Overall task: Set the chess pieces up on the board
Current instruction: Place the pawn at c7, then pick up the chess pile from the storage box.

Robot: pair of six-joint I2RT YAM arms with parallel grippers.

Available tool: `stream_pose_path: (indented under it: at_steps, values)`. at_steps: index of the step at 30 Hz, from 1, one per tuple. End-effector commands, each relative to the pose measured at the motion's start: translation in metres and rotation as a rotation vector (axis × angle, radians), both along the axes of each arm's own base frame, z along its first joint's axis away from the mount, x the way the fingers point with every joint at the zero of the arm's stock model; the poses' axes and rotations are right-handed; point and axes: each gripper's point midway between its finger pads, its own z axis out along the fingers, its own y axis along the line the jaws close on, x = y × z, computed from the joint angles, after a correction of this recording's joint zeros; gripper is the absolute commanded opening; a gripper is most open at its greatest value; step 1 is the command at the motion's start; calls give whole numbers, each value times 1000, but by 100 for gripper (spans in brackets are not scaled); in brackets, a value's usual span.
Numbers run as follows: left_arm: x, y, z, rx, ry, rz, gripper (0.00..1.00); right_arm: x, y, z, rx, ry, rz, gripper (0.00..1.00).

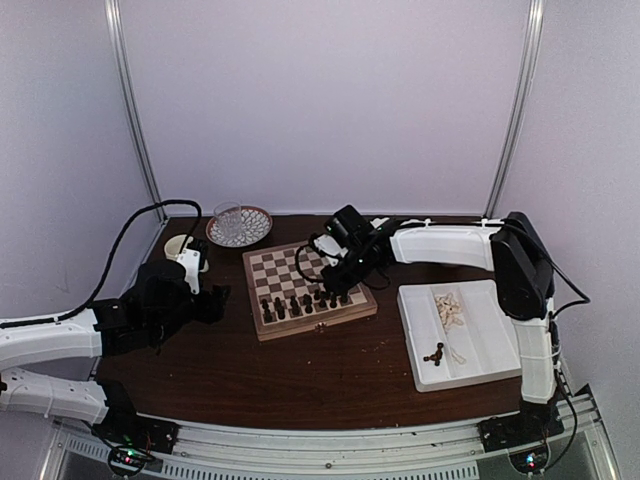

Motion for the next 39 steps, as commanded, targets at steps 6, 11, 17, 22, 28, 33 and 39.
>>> stream_pose_path:
  at_steps: [6,11,17,22,28,33,39]
  values:
    - [6,0,19,-21,-49,10,68,-11,-19,110,99,-138,-34,22]
    - [6,-1,19,-25,-49,9,68,-47,-64,133,83,-116,-91,24]
    - [5,-2,21,-34,-48,1,68,-110,-137,95,-27,46,-220,24]
    - [5,-3,23,-41,-50,-2,68,-152,-174,61,61,125,-350,26]
    - [2,-3,26,-59,-56,-10,68,-168,-217,37,120,116,-604,24]
    - [1,-4,27,-68,-54,-19,68,-170,-236,18,145,105,-742,22]
    - [1,-6,27,-77,-49,-29,68,-172,-234,2,193,144,-805,21]
